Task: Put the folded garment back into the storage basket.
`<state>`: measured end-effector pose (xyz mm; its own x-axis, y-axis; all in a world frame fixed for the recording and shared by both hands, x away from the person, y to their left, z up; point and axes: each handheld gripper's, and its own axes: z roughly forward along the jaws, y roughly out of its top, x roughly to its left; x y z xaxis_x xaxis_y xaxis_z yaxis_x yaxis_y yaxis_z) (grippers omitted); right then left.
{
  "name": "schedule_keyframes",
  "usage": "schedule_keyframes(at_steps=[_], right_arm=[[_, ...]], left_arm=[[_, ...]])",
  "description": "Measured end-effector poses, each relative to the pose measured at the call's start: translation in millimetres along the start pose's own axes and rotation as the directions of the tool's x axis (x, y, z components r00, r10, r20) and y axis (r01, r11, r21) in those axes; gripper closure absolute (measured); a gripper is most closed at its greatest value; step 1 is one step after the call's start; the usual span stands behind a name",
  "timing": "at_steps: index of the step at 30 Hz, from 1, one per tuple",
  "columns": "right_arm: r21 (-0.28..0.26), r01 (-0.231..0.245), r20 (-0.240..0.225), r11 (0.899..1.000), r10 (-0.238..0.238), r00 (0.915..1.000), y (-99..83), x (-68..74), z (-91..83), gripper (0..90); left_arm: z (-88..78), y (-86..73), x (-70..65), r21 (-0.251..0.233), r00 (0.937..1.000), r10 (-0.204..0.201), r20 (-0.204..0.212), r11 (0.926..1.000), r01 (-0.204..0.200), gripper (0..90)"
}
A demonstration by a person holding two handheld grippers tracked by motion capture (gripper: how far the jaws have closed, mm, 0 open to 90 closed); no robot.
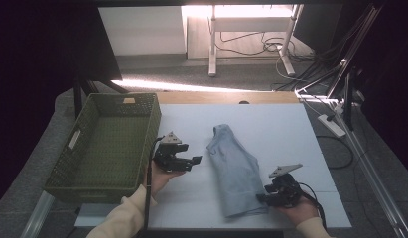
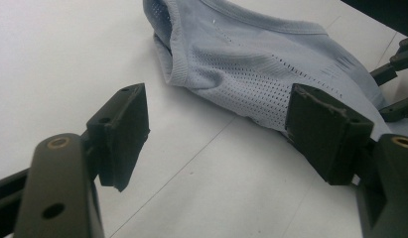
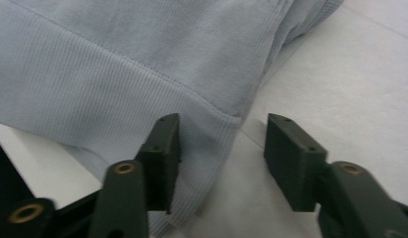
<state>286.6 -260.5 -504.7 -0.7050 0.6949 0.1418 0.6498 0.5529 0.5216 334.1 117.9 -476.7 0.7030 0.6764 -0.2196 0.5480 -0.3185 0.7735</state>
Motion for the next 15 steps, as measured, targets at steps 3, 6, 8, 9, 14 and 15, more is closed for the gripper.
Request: schedule_keyframes(at_steps=[3,6,8,9,14,15], right_arm=[[-0.003,-0.002,-0.052,1.0,0.002,0.9986,-0.2,0.3,0.7,65.8],[0.003,-0.01,-0.069,1.0,0.01,0.9976,0.8,0.5,1.5,70.1],[-0.004,-0.015,-0.08,1.0,0.015,0.9967,0.9,0.4,2.4,73.2],[-0.008,-0.018,-0.085,1.0,0.017,0.9962,1.2,0.4,2.8,75.2],[-0.018,-0.027,-0.1,0.999,0.025,0.9946,1.8,1.4,4.2,78.9],[-0.022,-0.033,-0.104,0.999,0.031,0.9941,1.8,1.3,4.5,79.3]], left_arm=[[1.1,-0.3,-0.2,0.005,1.0,-0.001,-0.001,1.0,0.001,25.8],[1.6,-0.4,-0.6,0.005,1.0,-0.001,0.0,1.0,0.001,25.8],[1.7,-0.1,-1.2,0.005,1.0,0.002,-0.001,1.0,-0.002,25.7],[1.7,0.1,-1.4,0.004,1.0,0.003,0.0,1.0,-0.003,25.8],[2.7,0.2,-1.7,0.004,1.0,-0.001,0.001,1.0,0.001,25.7],[2.5,0.4,-1.8,0.006,1.0,0.001,0.0,1.0,-0.001,25.7]])
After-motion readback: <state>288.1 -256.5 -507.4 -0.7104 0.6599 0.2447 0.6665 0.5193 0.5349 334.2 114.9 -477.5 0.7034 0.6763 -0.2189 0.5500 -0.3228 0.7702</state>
